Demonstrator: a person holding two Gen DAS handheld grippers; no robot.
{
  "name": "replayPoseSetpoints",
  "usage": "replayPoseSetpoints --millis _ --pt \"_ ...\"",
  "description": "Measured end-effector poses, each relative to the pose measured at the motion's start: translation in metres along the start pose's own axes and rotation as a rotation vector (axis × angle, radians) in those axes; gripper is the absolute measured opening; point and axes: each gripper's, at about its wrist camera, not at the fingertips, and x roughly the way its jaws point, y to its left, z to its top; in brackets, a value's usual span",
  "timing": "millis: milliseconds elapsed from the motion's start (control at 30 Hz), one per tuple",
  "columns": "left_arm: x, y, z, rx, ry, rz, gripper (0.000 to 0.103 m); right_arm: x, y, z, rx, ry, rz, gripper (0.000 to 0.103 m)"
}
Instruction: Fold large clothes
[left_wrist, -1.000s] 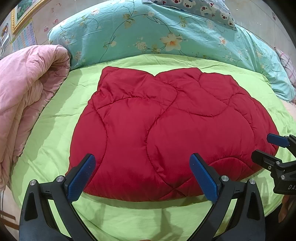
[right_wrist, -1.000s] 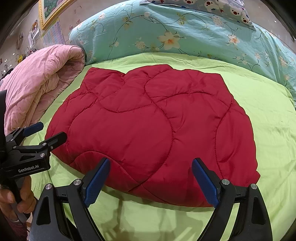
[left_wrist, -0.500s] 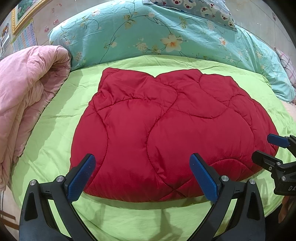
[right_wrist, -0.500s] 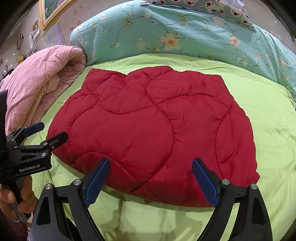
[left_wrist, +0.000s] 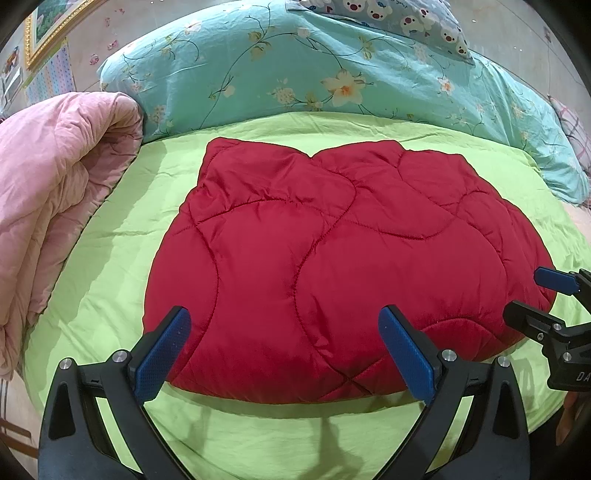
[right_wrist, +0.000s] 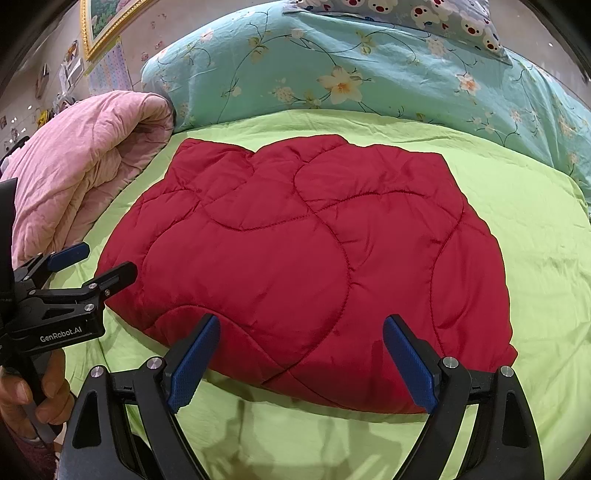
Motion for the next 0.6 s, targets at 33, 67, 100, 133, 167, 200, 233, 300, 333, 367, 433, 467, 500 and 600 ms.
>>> replayPoseSetpoints --millis 33,67,100,133,167,200,233,300,333,367,433,467,500,600 --pt "0.0 0.0002 -0.0005 0.0 0.0 0.0 0.102 0.0001 -0.0003 -0.0005 0.0 0.001 0.0 0.091" --pt "-0.0002 0.0002 -0.0003 0.0 -0.001 0.0 0.102 0.0001 -0.0001 -0.0003 -0.001 0.001 0.0 0.091" --pt "-0.0002 0.0001 -0.0002 0.001 -0.001 0.0 0.102 0.0 -0.0001 -0.0006 -0.001 0.0 0.0 0.091" --pt "0.0 0.0002 -0.0008 0.001 0.0 0.0 0.102 0.0 -0.0001 -0.0006 -0.001 0.0 0.0 0.091" --pt "-0.0001 0.0001 -0.0009 0.0 0.0 0.0 0.102 -0.0001 0.0001 0.0 -0.001 0.001 0.0 0.091" --pt "-0.0003 0.0 -0.0002 0.0 0.0 0.0 0.102 -0.0001 0.0002 -0.0001 -0.001 0.0 0.0 0.091" --pt "-0.0002 -0.0002 -0.0001 0.001 0.0 0.0 0.102 -0.0001 0.0003 -0.0001 -0.001 0.0 0.0 0.091" --pt "-0.0004 -0.0002 -0.0008 0.0 -0.001 0.001 0.102 -0.0005 0.0001 -0.0003 -0.002 -0.001 -0.001 0.091" --pt "-0.0005 -0.0003 -0.0006 0.0 -0.001 0.001 0.102 -0.0006 0.0001 0.0003 -0.001 -0.001 -0.002 0.091" --pt "-0.0005 -0.0003 -0.0003 -0.001 -0.002 0.001 0.102 -0.001 0.0006 0.0007 -0.001 -0.001 -0.001 0.091" --pt "-0.0012 0.0001 0.0004 -0.003 -0.002 0.002 0.102 -0.0014 0.0007 0.0006 -0.002 -0.001 -0.001 0.091" --pt "-0.002 0.0003 0.0006 -0.004 -0.003 0.003 0.102 -0.0012 0.0008 0.0006 -0.003 -0.002 -0.001 0.091" --pt "-0.0021 0.0003 0.0014 -0.004 -0.003 0.004 0.102 -0.001 0.0006 0.0 -0.003 -0.001 -0.001 0.091" --pt "-0.0023 0.0004 0.0016 -0.004 -0.004 0.003 0.102 -0.0014 0.0011 0.0004 -0.003 -0.001 0.0 0.091"
